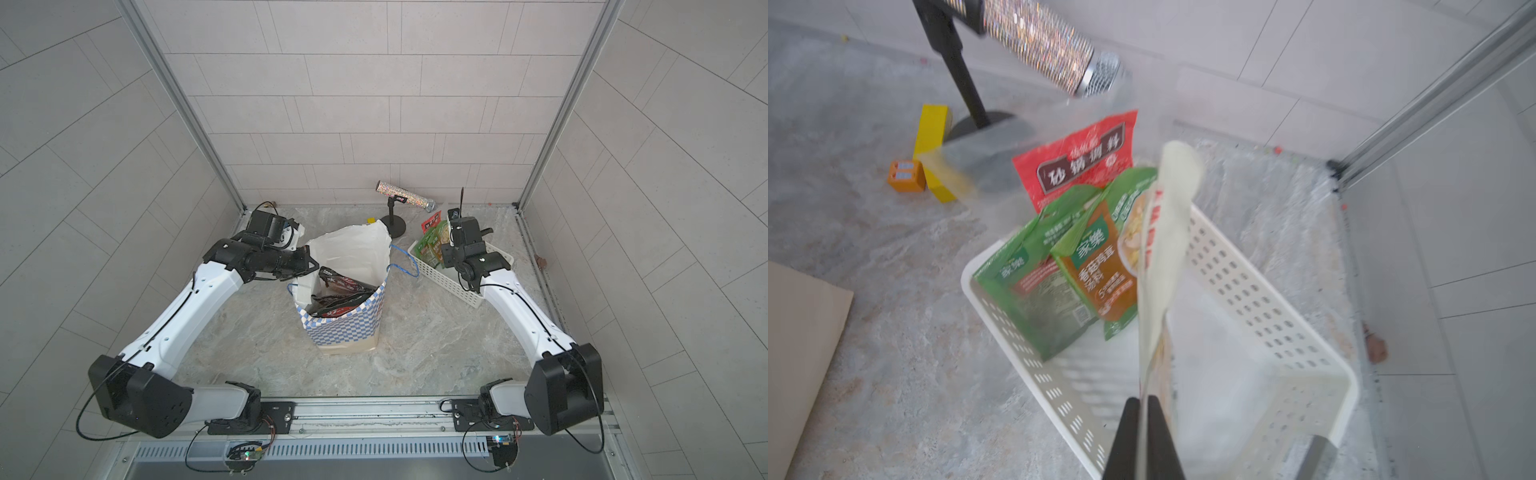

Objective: Place the condiment packets inside the bag
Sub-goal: Pick up the condiment packet from the storage box, then place the condiment packet in the paper bag.

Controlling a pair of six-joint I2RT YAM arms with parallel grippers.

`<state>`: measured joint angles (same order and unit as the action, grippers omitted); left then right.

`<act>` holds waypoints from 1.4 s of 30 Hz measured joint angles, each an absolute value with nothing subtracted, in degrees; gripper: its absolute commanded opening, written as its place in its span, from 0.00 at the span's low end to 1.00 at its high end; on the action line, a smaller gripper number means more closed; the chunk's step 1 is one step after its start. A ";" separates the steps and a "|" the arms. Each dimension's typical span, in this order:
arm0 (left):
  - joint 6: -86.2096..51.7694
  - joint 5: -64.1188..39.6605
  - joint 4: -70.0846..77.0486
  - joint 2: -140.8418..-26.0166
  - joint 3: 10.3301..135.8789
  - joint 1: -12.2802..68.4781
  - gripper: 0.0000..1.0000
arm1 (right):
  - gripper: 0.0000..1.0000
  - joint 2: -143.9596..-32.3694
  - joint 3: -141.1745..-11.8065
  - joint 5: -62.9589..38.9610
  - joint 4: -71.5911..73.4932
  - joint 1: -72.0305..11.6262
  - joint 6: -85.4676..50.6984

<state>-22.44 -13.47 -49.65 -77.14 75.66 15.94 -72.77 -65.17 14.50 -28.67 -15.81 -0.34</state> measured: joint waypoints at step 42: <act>-22.44 -13.67 -49.58 -77.36 75.66 15.94 0.00 | 0.00 -77.38 -87.22 -10.76 -13.13 -38.94 22.81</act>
